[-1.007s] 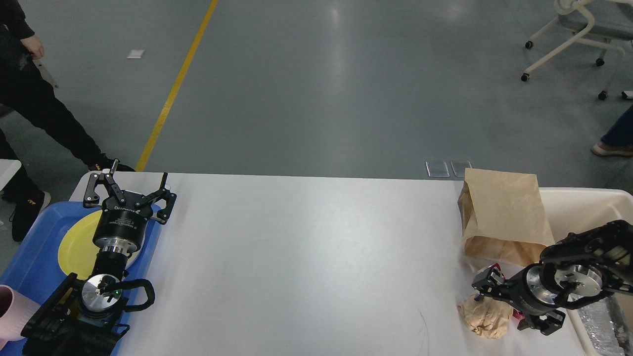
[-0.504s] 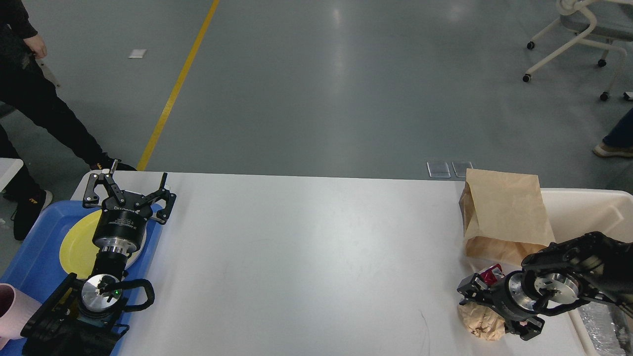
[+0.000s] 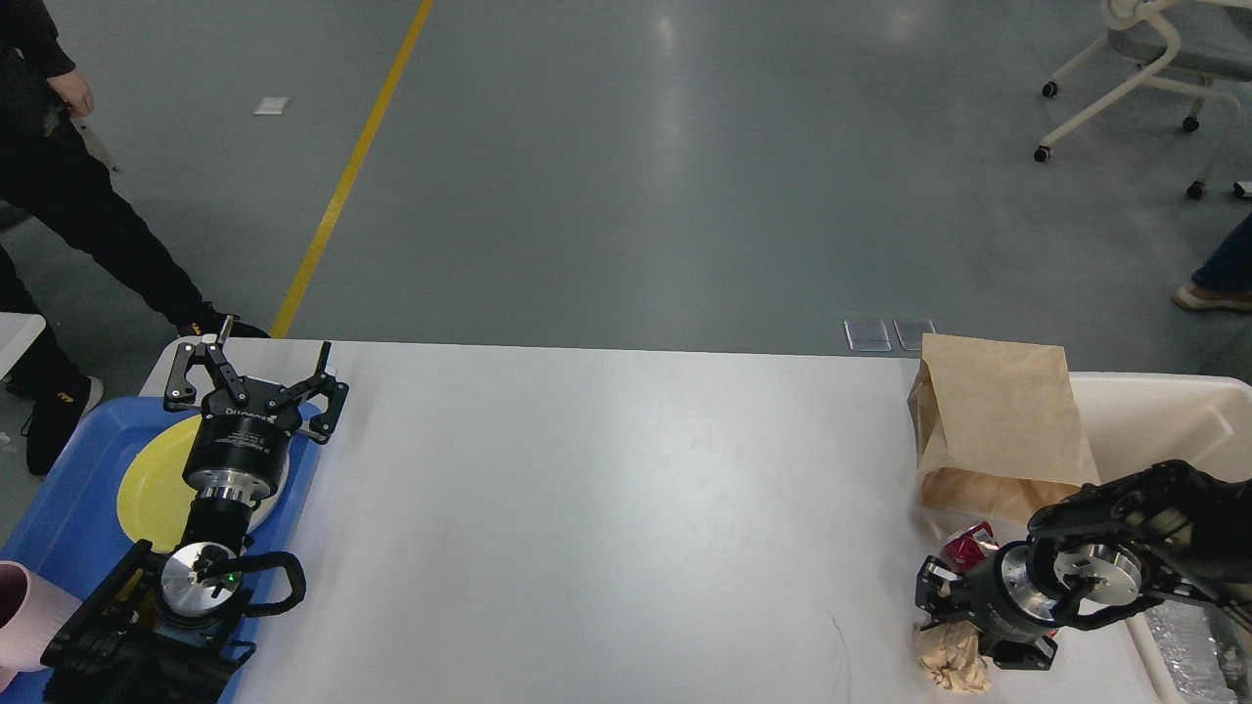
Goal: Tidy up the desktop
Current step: 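Grasp the bread roll with the right gripper, then lift the bread roll and drop it into the white bin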
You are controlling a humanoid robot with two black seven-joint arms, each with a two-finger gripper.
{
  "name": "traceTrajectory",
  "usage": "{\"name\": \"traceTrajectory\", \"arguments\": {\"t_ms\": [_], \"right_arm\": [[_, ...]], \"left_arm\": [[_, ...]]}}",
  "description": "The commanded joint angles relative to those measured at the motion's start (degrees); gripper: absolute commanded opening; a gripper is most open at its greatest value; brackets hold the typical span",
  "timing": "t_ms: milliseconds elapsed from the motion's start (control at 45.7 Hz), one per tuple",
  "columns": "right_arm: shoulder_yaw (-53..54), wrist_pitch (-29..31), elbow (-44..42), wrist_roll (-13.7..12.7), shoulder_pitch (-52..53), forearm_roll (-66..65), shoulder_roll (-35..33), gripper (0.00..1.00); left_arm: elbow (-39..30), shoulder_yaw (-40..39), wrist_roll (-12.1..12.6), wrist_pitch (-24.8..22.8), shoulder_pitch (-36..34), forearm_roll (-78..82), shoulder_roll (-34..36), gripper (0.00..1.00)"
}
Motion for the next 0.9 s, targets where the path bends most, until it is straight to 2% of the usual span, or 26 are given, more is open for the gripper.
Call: {"name": "traceTrajectory", "arguments": {"t_ms": [0, 153, 307, 438, 547, 613, 766, 876], "right_arm": [[-0.3, 0.3, 2.8, -0.1, 1.3, -0.1, -0.6, 0.00], [-0.7, 0.5, 6.1, -0.2, 4.6, -0.1, -2.3, 0.00], [-7.1, 3.2, 12.9, -1.5, 15.4, 1.7, -3.8, 0.00], [-17.8, 6.0, 20.2, -1.6, 29.8, 3.7, -2.8, 0.00], [-27.1, 8.7, 27.8, -1.6, 45.8, 3.8, 0.8, 0.00], [-30.9, 11.7, 30.5, -1.6, 54.3, 3.8, 2.5, 0.00], [-33.3, 24.8, 32.6, -1.6, 68.0, 3.9, 3.2, 0.00], [-35.5, 27.9, 36.3, -1.5, 76.8, 4.2, 4.4, 0.00]], "left_arm": [[-0.1, 0.0, 0.0, 0.0, 0.0, 0.0, 0.0, 0.96], [0.0, 0.0, 0.0, 0.0, 0.0, 0.0, 0.0, 0.96], [-0.1, 0.0, 0.0, 0.0, 0.0, 0.0, 0.0, 0.96], [0.0, 0.0, 0.0, 0.0, 0.0, 0.0, 0.0, 0.96], [0.0, 0.0, 0.0, -0.1, 0.0, 0.0, 0.0, 0.96], [-0.1, 0.0, 0.0, 0.0, 0.0, 0.0, 0.0, 0.96], [0.0, 0.0, 0.0, 0.0, 0.0, 0.0, 0.0, 0.96], [0.0, 0.0, 0.0, 0.0, 0.0, 0.0, 0.0, 0.96]]}}
